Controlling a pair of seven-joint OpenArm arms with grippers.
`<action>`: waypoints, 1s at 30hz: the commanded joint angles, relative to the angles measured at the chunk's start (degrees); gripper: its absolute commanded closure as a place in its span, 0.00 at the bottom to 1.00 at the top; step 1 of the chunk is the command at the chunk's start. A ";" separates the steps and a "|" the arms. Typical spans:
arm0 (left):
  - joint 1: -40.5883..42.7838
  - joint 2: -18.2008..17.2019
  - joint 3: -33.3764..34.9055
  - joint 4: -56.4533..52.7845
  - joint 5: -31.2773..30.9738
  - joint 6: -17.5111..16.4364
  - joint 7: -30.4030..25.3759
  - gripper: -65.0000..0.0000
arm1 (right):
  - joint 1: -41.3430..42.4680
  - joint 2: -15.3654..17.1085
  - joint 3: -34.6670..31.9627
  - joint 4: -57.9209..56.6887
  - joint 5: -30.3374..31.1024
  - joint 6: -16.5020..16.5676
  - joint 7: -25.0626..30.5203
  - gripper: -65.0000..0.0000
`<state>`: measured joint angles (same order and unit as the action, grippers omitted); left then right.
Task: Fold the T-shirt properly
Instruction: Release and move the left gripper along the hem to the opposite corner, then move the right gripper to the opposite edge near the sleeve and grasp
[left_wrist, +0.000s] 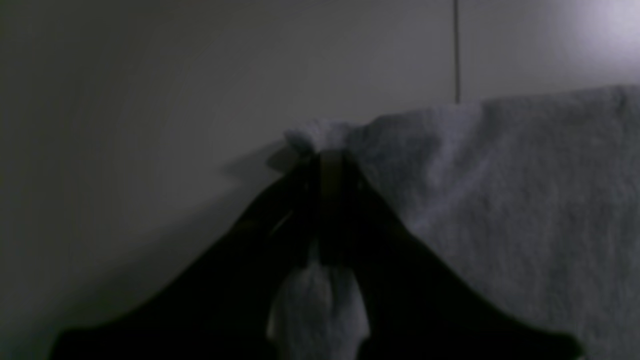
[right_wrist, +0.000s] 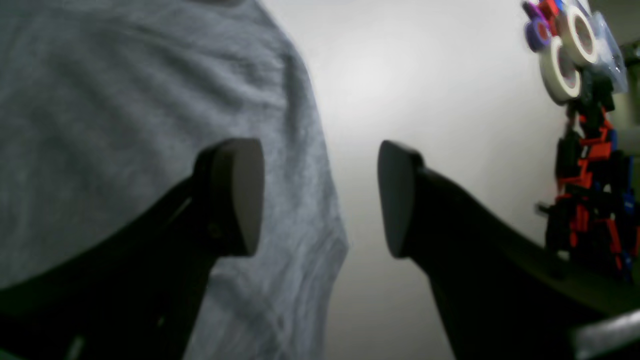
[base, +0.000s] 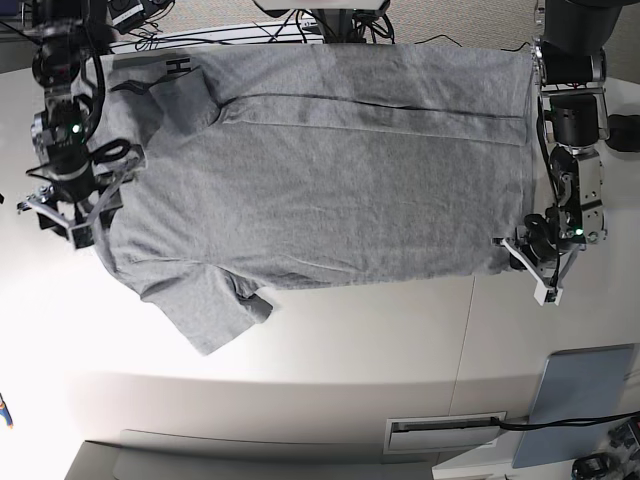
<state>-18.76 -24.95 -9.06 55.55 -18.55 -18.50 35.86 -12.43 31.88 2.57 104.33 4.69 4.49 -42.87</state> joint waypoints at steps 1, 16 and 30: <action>-1.25 -0.92 -0.20 0.81 -0.15 -0.02 -1.07 1.00 | 1.86 0.98 0.50 -0.17 0.39 -0.37 0.85 0.46; -1.22 -0.92 -0.17 0.81 2.49 5.42 -3.28 0.41 | 6.56 0.98 0.50 -2.84 3.91 2.58 -2.05 0.46; -0.94 -0.61 -0.11 0.81 -2.95 1.92 1.88 0.71 | 6.56 1.01 0.50 -2.84 3.91 2.58 -2.54 0.46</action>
<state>-18.63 -24.77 -9.06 55.59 -21.10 -16.36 37.36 -6.68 31.88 2.57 100.77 8.95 7.40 -46.33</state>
